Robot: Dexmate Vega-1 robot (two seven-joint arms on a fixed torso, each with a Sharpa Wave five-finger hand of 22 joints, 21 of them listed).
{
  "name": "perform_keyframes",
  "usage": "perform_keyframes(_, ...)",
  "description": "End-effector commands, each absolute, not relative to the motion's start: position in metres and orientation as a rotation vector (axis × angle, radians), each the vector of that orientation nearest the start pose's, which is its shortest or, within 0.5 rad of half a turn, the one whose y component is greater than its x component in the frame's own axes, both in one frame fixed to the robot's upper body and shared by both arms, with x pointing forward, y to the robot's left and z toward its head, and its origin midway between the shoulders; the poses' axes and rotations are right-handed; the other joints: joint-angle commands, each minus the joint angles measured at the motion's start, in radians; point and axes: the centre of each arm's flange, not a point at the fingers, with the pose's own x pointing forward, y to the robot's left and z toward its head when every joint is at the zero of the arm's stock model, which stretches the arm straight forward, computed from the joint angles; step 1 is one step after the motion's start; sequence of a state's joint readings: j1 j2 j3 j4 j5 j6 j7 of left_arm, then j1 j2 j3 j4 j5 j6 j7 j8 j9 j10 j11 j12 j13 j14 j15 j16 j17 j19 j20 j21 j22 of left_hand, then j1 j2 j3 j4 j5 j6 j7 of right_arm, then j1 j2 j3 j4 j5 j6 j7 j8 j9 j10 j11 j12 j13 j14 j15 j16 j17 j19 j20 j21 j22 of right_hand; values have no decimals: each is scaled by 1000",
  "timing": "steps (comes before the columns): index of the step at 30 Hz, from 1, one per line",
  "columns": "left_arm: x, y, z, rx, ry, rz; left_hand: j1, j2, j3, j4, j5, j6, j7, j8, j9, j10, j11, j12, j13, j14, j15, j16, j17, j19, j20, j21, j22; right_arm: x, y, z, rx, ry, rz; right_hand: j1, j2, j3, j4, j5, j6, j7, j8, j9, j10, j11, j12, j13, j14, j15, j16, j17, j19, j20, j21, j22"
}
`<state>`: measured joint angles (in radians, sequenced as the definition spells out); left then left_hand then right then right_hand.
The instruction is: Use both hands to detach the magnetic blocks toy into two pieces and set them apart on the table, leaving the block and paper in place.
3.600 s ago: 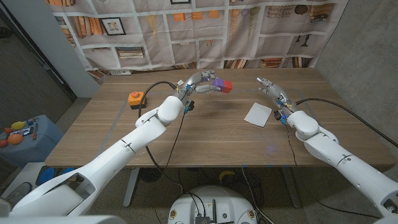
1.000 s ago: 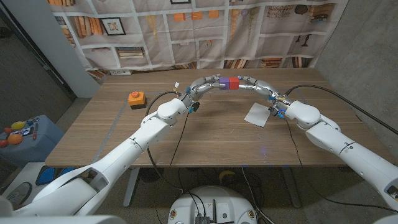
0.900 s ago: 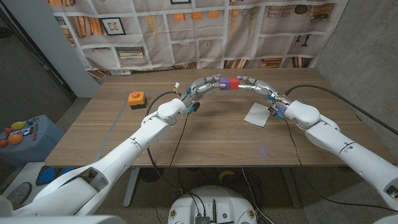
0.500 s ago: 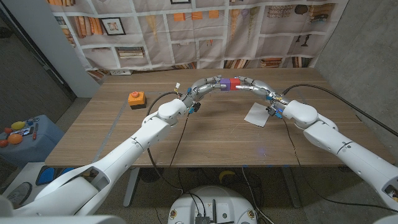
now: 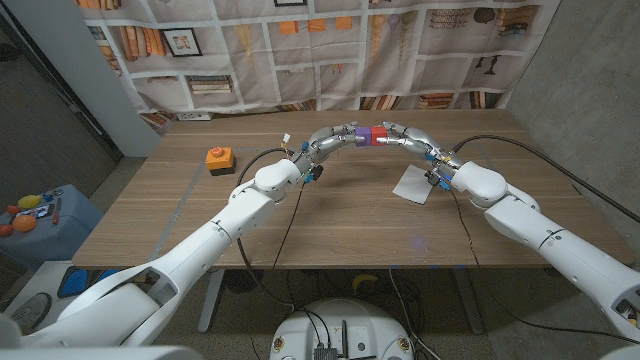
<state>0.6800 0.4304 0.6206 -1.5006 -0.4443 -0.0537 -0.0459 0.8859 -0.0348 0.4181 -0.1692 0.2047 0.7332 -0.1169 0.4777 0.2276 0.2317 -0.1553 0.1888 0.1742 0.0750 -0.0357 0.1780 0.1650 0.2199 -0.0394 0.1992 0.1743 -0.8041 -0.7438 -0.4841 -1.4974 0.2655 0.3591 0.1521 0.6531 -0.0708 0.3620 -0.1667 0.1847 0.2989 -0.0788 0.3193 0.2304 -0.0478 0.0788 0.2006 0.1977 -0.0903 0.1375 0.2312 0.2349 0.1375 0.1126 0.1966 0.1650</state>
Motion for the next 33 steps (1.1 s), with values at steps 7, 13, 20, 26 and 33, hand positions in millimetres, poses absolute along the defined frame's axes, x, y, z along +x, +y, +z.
perform_keyframes(7, 631, 100, 28, 233, -584, -553, 16, 44, -1, -2, 3, 243, 14, 90, 32, 6, 2, 6, 3, 2, -60, 0, 5, -3, -52, 0, 5, 601, -247, 18, -629, -782, 375, 21, 0, 11, -3, -3, 71, -7, 43, 15, 13, 3, 8, 3, 11, 1, 11, 9, 17, 0, 2, 5)
perform_keyframes(13, 634, 99, 29, 227, -580, -557, 16, 44, -2, -2, 3, 244, 14, 91, 34, 6, 1, 6, 3, 2, -59, 0, 5, -3, -52, 0, 5, 603, -246, 20, -625, -784, 361, 37, 3, 14, -3, -2, 121, -6, 74, 24, 37, 1, 14, 4, 31, -4, 19, 12, 37, -5, 6, 5)
perform_keyframes(20, 637, 98, 30, 226, -577, -570, 17, 45, -3, -2, 3, 247, 15, 93, 35, 7, 1, 6, 3, 3, -59, 0, 5, -4, -52, 0, 5, 603, -246, 21, -631, -787, 334, 57, 8, 19, -5, -1, 151, -5, 95, 31, 53, -2, 16, 4, 45, -8, 24, 14, 52, -11, 7, 5)
perform_keyframes(26, 639, 96, 29, 228, -577, -584, 17, 46, -4, -2, 3, 248, 14, 95, 36, 8, 2, 7, 3, 3, -59, 0, 5, -4, -51, 0, 5, 604, -248, 19, -621, -781, 317, 72, 9, 22, -6, 0, 170, 0, 110, 37, 66, -2, 19, 4, 54, -11, 28, 15, 63, -14, 8, 5)
perform_keyframes(33, 640, 95, 27, 221, -567, -589, 18, 47, -6, -2, 3, 248, 15, 95, 36, 9, 1, 7, 3, 3, -59, 0, 6, -5, -51, 0, 5, 604, -248, 18, -604, -788, 304, 83, 10, 24, -5, 1, 187, 11, 124, 43, 71, -4, 18, 4, 62, -14, 30, 17, 71, -17, 8, 5)
